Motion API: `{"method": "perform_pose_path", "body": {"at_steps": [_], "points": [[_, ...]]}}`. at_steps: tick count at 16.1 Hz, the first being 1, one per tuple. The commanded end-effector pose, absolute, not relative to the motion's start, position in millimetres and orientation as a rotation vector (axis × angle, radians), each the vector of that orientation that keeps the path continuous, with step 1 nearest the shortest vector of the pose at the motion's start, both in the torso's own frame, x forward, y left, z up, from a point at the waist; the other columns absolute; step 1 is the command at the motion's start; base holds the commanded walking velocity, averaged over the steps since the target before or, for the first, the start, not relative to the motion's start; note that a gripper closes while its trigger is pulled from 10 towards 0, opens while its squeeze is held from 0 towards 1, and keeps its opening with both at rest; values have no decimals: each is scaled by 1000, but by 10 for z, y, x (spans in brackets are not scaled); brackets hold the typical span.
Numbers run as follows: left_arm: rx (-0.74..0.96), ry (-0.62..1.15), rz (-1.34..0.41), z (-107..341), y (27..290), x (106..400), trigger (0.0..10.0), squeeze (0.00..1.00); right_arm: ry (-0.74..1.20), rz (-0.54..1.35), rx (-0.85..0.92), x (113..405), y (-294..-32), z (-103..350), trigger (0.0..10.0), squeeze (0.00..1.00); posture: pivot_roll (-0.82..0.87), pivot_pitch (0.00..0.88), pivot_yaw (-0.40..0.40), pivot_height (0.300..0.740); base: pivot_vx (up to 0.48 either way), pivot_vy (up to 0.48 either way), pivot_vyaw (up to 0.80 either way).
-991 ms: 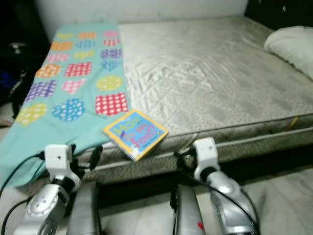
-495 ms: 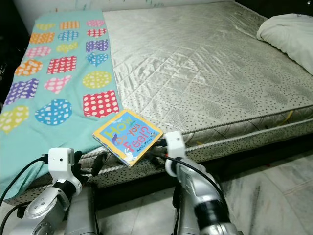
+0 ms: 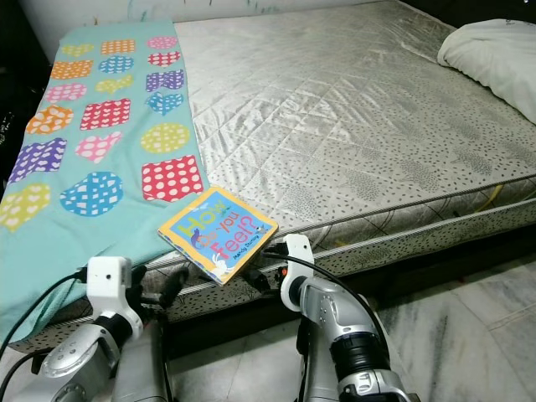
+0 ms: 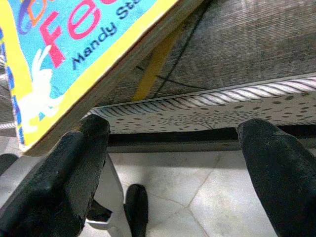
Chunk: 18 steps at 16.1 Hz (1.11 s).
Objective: Clean up the room
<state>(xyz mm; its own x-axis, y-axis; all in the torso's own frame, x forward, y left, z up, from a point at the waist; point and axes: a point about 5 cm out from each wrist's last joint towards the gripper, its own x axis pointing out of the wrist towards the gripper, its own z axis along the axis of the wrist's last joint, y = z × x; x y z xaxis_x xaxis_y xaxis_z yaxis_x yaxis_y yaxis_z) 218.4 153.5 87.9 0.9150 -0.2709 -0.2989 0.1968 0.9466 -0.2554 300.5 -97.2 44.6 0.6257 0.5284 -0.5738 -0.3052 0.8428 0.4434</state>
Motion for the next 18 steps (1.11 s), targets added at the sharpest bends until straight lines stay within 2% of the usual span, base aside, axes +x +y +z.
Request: {"method": "perform_pose_path", "body": {"at_steps": [1, 7, 10, 13, 18], "points": [[-219, 334, -251, 913, 1536, 2176, 10000, 0, 739, 481, 325, 3050, -982, 489, 10000, 0, -14, 71, 3, 501, 0, 0, 0], [-202, 337, -264, 911, 1542, 2189, 10000, 0, 654, 401, 271, 3255, -1319, 665, 10000, 0, -21, 64, 1, 501, 0, 0, 0], [-203, 342, -270, 902, 1533, 2185, 10000, 0, 645, 400, 339, 3310, -1392, 791, 10000, 0, -23, 60, -2, 501, 0, 0, 0], [-226, 362, -292, 878, 1511, 2178, 10000, 0, 721, 416, 554, 3134, -1308, 806, 10000, 0, -33, 57, -5, 501, 0, 0, 0], [-245, 371, -354, 891, 1414, 2194, 10000, 0, 793, 426, 644, 2879, -1070, 684, 10000, 0, -42, 61, 6, 501, 0, 0, 0]]}}
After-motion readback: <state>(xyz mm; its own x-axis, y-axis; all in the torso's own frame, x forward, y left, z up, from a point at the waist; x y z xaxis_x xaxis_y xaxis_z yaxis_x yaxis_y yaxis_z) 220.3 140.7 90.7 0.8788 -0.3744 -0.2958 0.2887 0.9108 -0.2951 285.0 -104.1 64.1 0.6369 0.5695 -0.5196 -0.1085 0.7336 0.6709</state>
